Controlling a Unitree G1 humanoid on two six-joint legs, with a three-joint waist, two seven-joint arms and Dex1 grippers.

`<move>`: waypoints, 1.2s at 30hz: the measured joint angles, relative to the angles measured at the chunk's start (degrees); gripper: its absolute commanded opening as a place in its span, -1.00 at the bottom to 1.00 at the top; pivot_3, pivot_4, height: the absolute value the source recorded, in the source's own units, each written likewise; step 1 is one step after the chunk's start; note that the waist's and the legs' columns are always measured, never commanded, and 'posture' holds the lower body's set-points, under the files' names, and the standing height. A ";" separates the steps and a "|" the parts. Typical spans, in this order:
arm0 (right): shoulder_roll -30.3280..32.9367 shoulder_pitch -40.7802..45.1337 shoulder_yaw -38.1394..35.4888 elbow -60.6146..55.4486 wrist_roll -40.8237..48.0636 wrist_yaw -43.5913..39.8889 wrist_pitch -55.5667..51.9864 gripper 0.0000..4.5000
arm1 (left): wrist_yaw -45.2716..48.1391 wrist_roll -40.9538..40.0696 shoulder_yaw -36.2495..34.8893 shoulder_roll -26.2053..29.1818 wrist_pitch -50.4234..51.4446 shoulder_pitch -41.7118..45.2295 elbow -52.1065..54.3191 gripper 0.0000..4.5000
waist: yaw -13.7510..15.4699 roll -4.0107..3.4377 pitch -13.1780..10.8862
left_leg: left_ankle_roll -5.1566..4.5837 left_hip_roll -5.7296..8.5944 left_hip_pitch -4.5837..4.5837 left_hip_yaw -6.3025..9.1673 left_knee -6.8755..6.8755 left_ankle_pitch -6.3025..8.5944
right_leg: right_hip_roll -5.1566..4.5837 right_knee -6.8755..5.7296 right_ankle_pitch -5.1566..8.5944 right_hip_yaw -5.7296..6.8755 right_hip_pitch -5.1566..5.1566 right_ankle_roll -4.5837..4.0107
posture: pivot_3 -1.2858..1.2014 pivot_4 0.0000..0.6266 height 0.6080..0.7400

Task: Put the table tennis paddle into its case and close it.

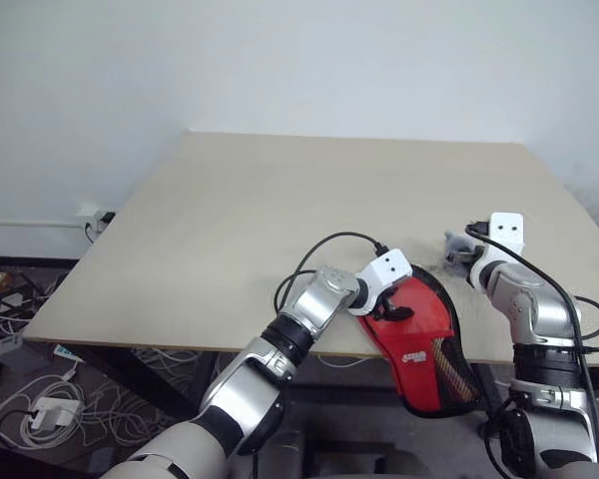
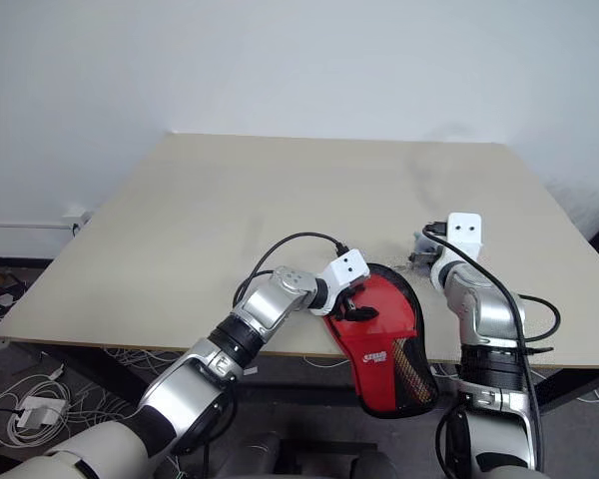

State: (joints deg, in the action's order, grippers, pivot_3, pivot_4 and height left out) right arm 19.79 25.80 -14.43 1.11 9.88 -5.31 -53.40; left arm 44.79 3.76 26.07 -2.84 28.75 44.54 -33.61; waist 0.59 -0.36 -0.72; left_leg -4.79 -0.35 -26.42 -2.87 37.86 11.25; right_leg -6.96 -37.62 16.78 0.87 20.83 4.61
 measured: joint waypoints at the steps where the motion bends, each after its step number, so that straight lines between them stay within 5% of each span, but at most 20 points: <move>1: 0.77 -1.12 -0.07 -1.14 0.05 -0.31 -0.27 -0.89 | 0.15 0.00 0.00 0.06 0.11 0.00 0.07 0.49 | -0.02 0.00 0.00 | -0.01 0.00 0.00 -0.01 0.00 0.00 | 0.00 0.01 0.00 -0.01 -0.01 0.00 | 0.03 -1.00 0.61; 18: 19.20 -38.34 -13.78 -29.24 15.10 -26.10 -5.85 -0.89 | 0.75 0.01 0.48 -2.04 -1.11 1.58 -3.54 0.49 | 1.84 0.00 0.01 | -0.39 -0.23 0.02 0.22 0.29 0.28 | -0.14 0.38 0.02 0.24 -0.41 -0.02 | 0.03 -1.00 0.61; 36: 21.53 -63.57 -18.18 -32.89 13.57 -38.69 17.04 -0.89 | 1.53 -0.06 -0.70 -4.11 -4.87 5.19 -11.30 0.49 | 3.78 0.00 0.06 | -0.46 -0.16 -0.06 0.23 0.45 0.59 | -0.31 0.74 0.04 0.30 -0.61 -0.04 | 0.03 -1.00 0.61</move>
State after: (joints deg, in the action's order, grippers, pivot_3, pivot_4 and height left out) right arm 41.32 -37.77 -32.61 -31.78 23.45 -44.00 -36.36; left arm 46.32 3.71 25.37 -6.94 23.88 49.73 -44.91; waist 4.36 -0.37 -0.65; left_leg -5.25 -0.51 -26.48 -2.64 38.32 11.84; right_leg -7.27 -36.88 16.82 1.17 20.22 4.57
